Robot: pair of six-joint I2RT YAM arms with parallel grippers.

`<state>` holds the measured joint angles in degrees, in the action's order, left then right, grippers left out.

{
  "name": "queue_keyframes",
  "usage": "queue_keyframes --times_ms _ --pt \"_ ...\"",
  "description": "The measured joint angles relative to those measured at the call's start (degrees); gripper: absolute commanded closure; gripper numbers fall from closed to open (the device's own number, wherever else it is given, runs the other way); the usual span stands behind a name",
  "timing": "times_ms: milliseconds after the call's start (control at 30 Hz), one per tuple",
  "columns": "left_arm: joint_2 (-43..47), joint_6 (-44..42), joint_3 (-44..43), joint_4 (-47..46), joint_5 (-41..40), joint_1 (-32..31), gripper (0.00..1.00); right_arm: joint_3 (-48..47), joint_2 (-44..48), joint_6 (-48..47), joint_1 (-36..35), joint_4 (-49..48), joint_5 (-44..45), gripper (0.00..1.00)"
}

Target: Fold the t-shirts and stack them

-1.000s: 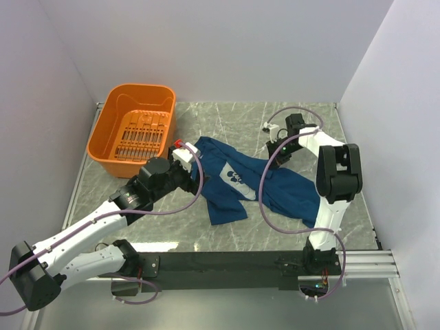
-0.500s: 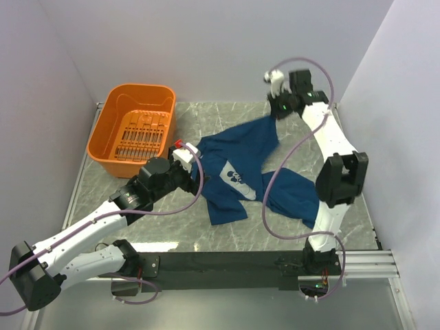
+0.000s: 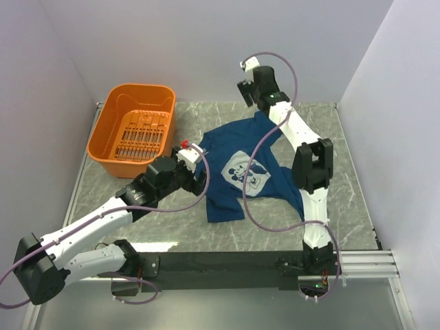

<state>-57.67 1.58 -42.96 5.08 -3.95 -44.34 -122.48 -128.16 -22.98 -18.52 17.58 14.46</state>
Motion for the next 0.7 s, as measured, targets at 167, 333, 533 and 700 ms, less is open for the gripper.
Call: queue_keyframes --times_ms 167,333,533,700 --pt "-1.6 1.2 0.0 0.3 0.0 0.0 0.16 16.5 10.9 0.8 3.8 4.7 -9.6 0.14" --pt "-5.3 6.6 -1.7 1.6 0.8 0.0 0.20 39.7 33.1 -3.7 13.4 15.2 -29.6 0.25" --pt "-8.2 16.8 0.2 -1.8 7.6 0.0 0.24 61.9 48.4 -7.7 13.8 22.8 -36.4 0.26" --pt "-7.1 22.0 4.5 -2.9 9.1 -0.5 0.23 70.1 49.3 -8.5 14.9 25.8 -35.1 0.32"
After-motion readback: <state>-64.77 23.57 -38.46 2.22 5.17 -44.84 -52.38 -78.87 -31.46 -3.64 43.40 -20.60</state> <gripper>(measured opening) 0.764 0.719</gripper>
